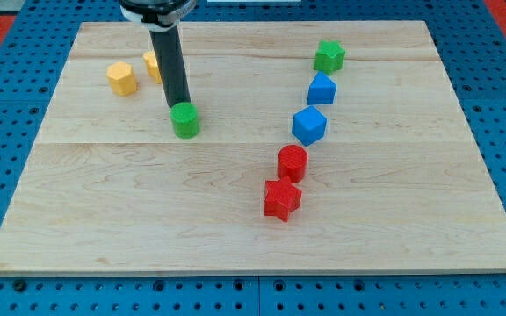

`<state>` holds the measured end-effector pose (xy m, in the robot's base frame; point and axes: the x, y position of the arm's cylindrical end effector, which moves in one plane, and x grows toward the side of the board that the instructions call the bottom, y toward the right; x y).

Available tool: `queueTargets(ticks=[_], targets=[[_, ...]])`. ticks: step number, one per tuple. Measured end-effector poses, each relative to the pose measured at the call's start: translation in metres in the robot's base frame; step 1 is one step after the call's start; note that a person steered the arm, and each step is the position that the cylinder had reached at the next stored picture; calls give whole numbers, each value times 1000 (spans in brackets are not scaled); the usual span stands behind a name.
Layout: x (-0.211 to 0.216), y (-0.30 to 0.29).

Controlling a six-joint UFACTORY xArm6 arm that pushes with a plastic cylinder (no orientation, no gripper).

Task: Push the yellow heart down and right

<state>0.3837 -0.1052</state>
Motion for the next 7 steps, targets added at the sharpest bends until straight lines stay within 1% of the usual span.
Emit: queueTargets(ticks=[1,2,3,4,5,6,7], targets=[[30,10],[48,25],[43,13],[17,14],[-25,27],[-85,28],[-130,-6]])
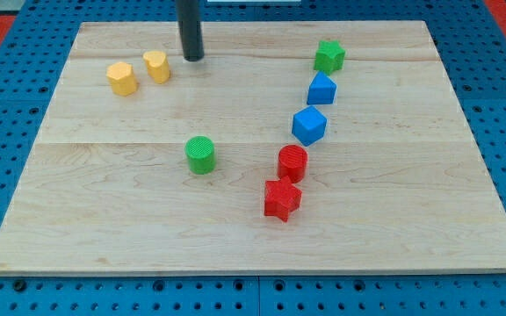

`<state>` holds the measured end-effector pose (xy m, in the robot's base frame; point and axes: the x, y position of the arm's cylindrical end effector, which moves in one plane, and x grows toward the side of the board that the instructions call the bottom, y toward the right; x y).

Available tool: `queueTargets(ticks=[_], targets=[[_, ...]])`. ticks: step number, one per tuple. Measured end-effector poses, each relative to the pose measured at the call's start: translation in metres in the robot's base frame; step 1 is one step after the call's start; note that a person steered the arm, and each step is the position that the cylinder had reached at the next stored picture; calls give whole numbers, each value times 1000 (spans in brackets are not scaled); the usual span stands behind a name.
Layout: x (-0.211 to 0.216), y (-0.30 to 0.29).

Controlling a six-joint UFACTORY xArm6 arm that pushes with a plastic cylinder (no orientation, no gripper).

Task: Push the yellow heart down and right

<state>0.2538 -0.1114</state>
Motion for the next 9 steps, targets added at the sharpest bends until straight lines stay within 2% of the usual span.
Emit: queueTargets(ticks=[1,2,5,7,9], targets=[[-16,-40],[-1,-57],[6,-26],[14,-70],[36,-53]])
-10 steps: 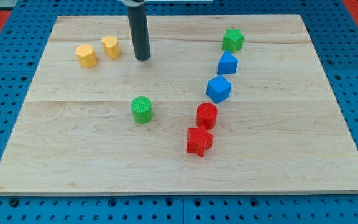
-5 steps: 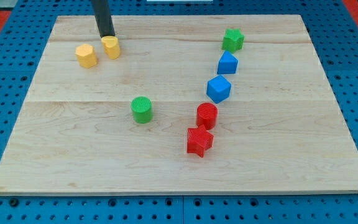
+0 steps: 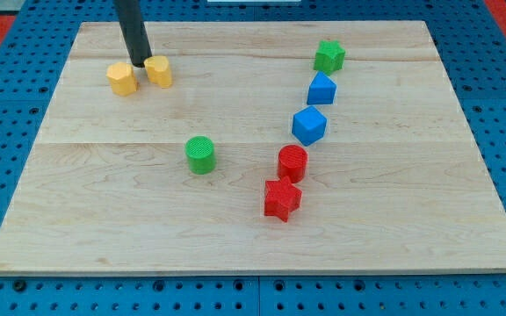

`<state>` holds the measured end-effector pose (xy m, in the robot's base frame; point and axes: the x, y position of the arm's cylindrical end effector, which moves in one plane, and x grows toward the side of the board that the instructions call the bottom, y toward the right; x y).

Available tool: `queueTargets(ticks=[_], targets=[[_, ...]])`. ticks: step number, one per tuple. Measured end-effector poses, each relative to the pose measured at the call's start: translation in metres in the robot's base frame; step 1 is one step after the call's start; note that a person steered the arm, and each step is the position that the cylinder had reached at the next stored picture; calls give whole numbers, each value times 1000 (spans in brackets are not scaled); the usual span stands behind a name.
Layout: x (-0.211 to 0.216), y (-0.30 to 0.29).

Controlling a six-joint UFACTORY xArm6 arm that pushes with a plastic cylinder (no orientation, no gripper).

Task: Push the yellow heart down and right

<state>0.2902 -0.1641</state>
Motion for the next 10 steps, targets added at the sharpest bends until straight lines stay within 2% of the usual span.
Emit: queueTargets(ticks=[5,7,8,9,10], targets=[[7,72],[9,44],[33,45],[38,48],[28,48]])
